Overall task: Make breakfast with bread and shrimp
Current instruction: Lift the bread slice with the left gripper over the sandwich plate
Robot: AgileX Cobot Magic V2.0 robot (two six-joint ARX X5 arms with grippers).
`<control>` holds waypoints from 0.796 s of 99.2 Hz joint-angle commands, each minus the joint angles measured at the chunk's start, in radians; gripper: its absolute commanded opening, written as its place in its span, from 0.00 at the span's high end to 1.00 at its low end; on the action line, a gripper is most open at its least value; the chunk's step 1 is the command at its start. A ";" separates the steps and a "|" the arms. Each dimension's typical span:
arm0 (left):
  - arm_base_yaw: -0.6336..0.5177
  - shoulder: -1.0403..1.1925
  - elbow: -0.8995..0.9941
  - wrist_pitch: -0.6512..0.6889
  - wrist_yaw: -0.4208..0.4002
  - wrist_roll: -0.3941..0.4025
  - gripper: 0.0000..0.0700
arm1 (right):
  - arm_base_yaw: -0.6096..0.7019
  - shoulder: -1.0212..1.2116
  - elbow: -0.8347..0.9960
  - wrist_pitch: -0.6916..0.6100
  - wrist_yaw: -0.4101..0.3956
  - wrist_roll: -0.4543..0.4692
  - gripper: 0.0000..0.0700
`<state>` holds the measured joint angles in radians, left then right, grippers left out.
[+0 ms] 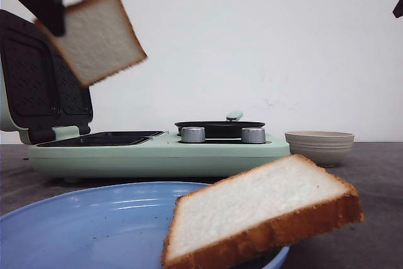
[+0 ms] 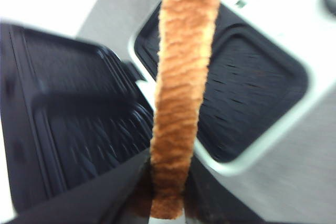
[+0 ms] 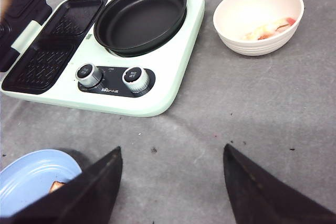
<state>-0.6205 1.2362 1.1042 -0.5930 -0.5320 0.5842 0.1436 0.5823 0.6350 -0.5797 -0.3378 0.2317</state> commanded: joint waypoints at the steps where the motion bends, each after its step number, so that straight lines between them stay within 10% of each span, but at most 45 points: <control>1: 0.004 0.049 0.019 0.090 -0.039 0.163 0.99 | 0.003 0.004 0.016 0.010 -0.002 -0.012 0.46; 23: 0.048 0.214 0.038 0.250 -0.101 0.357 1.00 | 0.003 0.004 0.016 0.010 -0.002 -0.012 0.46; 79: 0.154 0.487 0.272 0.230 -0.082 0.362 1.00 | 0.003 0.004 0.016 0.010 -0.002 -0.038 0.46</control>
<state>-0.4625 1.6932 1.3449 -0.3519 -0.6331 0.9337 0.1436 0.5823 0.6353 -0.5797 -0.3378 0.2081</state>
